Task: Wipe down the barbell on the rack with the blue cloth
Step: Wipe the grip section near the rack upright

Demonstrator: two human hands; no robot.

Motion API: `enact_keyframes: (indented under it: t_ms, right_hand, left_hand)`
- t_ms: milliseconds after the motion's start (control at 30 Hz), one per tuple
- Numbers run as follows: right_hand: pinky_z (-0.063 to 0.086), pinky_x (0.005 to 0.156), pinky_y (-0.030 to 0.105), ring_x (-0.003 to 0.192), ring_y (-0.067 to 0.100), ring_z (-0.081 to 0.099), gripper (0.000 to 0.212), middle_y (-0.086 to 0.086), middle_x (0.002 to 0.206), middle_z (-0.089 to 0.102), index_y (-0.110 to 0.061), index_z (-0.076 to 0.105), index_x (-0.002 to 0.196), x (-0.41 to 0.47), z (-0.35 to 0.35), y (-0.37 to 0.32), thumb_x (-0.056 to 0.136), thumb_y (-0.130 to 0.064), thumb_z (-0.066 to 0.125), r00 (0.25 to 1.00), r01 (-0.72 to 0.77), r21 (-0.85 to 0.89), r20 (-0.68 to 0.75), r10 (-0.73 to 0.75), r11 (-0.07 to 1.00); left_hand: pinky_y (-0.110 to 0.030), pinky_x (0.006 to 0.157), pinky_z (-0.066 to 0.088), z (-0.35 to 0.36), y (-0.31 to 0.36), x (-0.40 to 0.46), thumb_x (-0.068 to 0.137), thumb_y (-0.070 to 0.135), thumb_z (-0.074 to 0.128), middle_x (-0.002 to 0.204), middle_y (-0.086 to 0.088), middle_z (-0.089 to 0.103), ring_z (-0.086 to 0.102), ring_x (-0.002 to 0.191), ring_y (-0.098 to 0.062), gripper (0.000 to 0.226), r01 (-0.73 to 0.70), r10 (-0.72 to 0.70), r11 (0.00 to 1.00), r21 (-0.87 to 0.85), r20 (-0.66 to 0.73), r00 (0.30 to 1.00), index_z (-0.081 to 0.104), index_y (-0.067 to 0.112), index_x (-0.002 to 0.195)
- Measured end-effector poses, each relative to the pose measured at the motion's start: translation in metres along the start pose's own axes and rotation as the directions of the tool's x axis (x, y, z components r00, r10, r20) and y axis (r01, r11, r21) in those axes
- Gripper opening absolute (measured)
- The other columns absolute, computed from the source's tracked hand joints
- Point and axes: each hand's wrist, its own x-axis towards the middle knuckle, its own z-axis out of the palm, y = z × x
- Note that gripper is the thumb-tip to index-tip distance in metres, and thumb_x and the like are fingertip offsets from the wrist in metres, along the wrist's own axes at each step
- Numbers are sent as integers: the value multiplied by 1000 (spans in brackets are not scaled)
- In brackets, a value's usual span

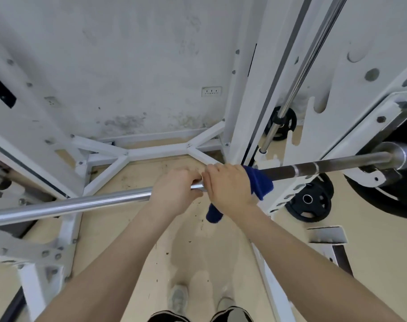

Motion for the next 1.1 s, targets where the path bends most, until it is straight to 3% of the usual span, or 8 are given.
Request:
enact_keyframes:
  t_ms: [100,200,300,400,500,667,967,1100]
  right_hand:
    - [42,63,33,60,24,57,28,2,66,60,-14,55,75,-7,6,39,88,-29,35,993,29,41,-116,-24,999]
    - [43,63,33,60,25,54,35,4,64,57,-11,54,72,-16,3,79,85,-29,28,959,-118,54,-254,128,992]
    - [41,68,35,63,24,49,32,4,68,51,-10,52,78,-18,2,75,92,-27,29,925,-261,146,-244,290,954]
    - [39,70,35,67,21,50,25,1,73,52,-13,51,84,-14,0,52,97,-27,35,960,-179,215,-175,218,960]
    - [39,55,33,58,26,57,17,6,69,58,-8,54,81,-16,-2,64,93,-20,50,973,-3,129,-231,33,992]
    - [43,64,37,77,32,62,22,12,86,61,-5,53,95,-32,-9,137,98,-20,37,957,-281,-45,-82,277,959]
    - [40,56,35,61,24,55,6,7,76,51,-8,56,84,-31,-13,128,87,-12,52,997,-60,-184,-56,50,981]
    - [48,69,41,80,33,61,15,17,95,57,0,53,102,-35,-24,183,88,-1,52,972,-223,-232,17,233,947]
  left_hand:
    - [-35,67,45,-2,4,-2,82,24,61,87,-3,59,58,84,-26,10,44,-45,998,-36,-8,999,63,16,89]
    - [-37,77,49,0,7,-6,83,22,62,93,-1,60,58,87,-23,18,85,-90,992,-95,-42,995,64,19,100]
    - [-37,88,44,10,10,-9,84,22,58,103,-1,61,57,97,-25,26,112,-120,991,-78,-106,987,61,19,109]
    - [-36,101,30,20,23,-7,84,28,59,123,1,56,46,119,-24,41,102,-112,993,-64,-176,978,54,22,124]
    - [-33,93,36,21,45,-4,84,28,61,119,-1,61,51,113,-23,39,29,-58,992,-119,-251,966,57,19,121]
    - [-40,87,46,28,71,2,86,20,58,106,-5,64,55,100,-25,29,-42,-10,982,-186,-270,963,61,14,114]
    - [-39,76,42,48,86,7,88,18,57,110,-10,59,53,96,-32,25,69,-74,997,-27,-333,940,59,9,111]
    - [-32,68,36,50,84,8,88,18,57,111,-7,58,52,100,-28,24,89,-97,995,-40,-347,933,58,10,111]
